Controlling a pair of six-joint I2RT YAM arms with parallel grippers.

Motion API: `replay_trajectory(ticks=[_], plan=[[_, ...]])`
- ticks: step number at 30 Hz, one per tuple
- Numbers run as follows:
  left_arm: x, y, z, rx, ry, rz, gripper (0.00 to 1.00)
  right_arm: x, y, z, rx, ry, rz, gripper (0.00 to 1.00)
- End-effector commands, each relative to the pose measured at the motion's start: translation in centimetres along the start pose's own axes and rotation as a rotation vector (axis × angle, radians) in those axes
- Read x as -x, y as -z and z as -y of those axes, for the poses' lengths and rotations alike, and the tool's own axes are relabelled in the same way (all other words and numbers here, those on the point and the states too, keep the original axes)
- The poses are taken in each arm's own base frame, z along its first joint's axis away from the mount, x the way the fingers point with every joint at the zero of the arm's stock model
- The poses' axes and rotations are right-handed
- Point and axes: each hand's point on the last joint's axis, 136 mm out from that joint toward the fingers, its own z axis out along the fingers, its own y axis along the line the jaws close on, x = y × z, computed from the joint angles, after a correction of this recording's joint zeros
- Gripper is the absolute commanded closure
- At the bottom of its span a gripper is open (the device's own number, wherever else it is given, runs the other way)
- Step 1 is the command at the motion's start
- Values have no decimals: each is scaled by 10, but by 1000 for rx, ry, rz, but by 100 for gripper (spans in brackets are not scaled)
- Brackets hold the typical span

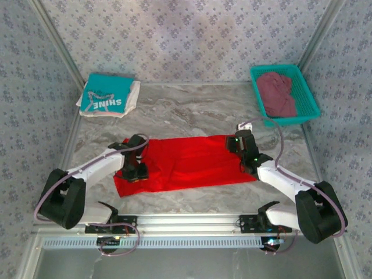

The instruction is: Fold and stack the t-shirts

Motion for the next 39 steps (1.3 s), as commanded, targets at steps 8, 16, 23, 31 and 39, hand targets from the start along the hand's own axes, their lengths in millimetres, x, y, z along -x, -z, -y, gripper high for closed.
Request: replay_trajectory(ticks=[8,16,23,31,39], plan=[[4,9,-5,15,25,37,98,7,-2,-1,2,-31,-2,41],[5,30,-37,49,185,84,100,5,-4,0,3,-41,-14,41],[2,23,-55,107,270,48,100,4,-6,4,0,-53,-24,40],[16,17,-51,179,203,31,100,3,-6,7,-5,-61,-27,40],[15,14,-88,230,331,72,100,3,-6,7,5,-74,-33,40]])
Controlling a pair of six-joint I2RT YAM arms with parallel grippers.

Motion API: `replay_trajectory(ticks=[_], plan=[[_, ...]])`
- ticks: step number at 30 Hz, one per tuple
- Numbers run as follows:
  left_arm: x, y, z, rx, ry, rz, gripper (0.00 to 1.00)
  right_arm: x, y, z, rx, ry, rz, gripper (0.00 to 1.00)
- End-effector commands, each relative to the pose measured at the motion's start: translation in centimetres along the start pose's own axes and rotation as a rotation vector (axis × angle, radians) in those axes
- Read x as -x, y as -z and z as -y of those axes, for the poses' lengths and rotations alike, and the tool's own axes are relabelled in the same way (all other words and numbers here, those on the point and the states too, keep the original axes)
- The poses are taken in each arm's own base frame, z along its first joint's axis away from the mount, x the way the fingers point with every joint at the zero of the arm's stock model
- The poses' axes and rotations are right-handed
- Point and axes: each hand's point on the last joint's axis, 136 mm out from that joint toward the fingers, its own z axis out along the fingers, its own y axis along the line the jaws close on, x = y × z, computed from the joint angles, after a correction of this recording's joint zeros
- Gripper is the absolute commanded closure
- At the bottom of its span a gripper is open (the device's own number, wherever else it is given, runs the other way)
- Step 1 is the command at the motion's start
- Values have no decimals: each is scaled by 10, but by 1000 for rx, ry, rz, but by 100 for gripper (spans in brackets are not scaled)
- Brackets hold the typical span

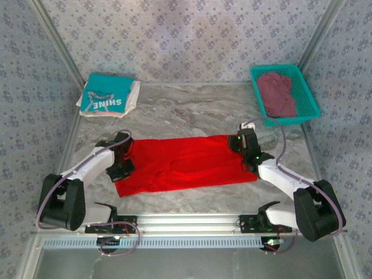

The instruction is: Fold and stack the t-shirts

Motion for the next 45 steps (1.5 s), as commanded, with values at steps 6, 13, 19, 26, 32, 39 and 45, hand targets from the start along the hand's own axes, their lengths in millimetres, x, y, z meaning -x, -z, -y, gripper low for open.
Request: replay_trajectory(ticks=[6,13,19,26,32,39,45], plan=[[7,6,0,-3,-42,45,83,8,2,-3,14,-28,2,40],[20,62,34,84,-244,259,71,6,1,-3,14,-27,0,40],[-22,61,102,65,-565,218,84,6,1,-2,10,-25,-1,40],[-53,28,120,134,-741,152,81,6,1,-3,18,-30,-2,40],[-58,18,119,127,-743,130,77,6,1,-3,15,-27,-2,40],[-70,37,119,93,-734,142,80,6,1,-3,17,-28,-2,39],[-72,18,107,140,-734,119,80,6,1,-4,23,-31,-3,39]])
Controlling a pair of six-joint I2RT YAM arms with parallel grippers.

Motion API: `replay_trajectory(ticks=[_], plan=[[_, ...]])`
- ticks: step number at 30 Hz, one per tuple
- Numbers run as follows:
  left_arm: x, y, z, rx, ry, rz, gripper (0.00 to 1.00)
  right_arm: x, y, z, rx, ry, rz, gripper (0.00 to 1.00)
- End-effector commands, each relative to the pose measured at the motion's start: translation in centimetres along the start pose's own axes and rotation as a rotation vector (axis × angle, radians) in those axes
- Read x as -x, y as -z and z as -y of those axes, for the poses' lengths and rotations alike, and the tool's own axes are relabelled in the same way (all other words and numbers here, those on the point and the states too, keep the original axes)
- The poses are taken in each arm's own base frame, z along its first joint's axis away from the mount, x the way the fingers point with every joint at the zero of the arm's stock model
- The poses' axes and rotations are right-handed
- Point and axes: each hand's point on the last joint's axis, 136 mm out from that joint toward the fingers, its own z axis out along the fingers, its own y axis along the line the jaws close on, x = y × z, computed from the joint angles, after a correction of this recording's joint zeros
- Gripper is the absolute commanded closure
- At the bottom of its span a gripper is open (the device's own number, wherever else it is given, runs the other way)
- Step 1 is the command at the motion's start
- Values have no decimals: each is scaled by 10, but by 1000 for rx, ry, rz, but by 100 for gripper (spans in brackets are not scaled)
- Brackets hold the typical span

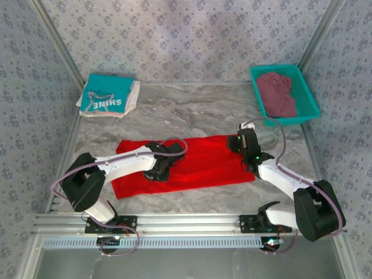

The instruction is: Fold and stack the t-shirts

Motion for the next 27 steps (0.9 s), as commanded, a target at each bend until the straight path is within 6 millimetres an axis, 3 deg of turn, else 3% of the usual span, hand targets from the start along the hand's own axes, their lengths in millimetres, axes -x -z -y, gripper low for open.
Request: replay_trajectory(ticks=[1,6,9,17,27], plan=[[-10,-9,-4,29,0,-43,80,7,1,-1,3,-22,5,39],[-13,-21,-11,59,0,-59,78,7,2,-1,2,-22,4,39],[-16,-29,-14,56,12,-79,72,7,1,0,-1,-21,5,39],[-10,-34,-29,107,18,-70,72,6,0,-1,4,-26,0,39],[3,-25,-36,125,28,-27,86,6,-1,-1,5,-25,-2,39]])
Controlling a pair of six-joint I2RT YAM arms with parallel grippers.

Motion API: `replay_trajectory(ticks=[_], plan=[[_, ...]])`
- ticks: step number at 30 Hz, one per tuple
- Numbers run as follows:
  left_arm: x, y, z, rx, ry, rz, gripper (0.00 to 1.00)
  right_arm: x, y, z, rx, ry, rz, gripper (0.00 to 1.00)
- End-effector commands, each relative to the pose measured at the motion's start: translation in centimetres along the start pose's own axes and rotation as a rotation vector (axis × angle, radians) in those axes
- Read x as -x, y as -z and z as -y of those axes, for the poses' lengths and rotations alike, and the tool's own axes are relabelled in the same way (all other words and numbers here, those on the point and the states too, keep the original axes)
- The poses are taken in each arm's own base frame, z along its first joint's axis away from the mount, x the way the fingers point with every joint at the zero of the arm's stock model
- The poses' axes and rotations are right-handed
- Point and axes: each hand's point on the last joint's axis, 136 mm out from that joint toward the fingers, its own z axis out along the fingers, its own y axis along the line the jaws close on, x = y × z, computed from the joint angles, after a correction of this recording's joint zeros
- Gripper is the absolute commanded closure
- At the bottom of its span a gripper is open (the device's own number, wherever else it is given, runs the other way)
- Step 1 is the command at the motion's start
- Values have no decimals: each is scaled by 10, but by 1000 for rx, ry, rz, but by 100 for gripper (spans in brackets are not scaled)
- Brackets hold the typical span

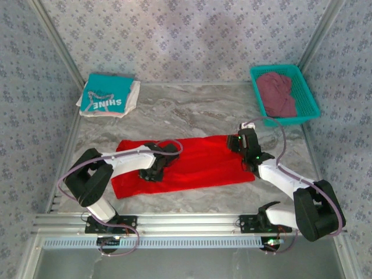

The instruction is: Fold and stack the t-shirts

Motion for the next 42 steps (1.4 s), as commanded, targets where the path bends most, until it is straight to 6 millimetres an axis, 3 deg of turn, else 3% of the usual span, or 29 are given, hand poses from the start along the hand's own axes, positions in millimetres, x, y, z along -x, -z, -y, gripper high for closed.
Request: replay_trajectory(ticks=[1,5,15,18,27,32,35,38,42], plan=[[8,10,-8,29,-5,28,90,5,0,-2,8,-22,-2,39],[12,19,-9,14,7,57,100,5,-1,-2,7,-22,-4,39],[17,35,-6,-76,5,132,100,6,-1,-3,13,-25,-4,39],[13,24,0,-74,-14,97,85,5,-1,-2,12,-25,-6,39],[12,10,7,-62,-42,50,80,6,0,-1,5,-23,-4,39],[13,27,7,-79,-32,71,79,5,0,-2,11,-24,-6,39],[14,36,9,-118,-10,85,72,5,-1,-2,14,-26,-10,39],[7,34,14,-147,8,56,65,4,-2,-3,17,-27,-12,39],[-2,31,18,-167,25,40,62,4,-2,-3,18,-27,-15,39]])
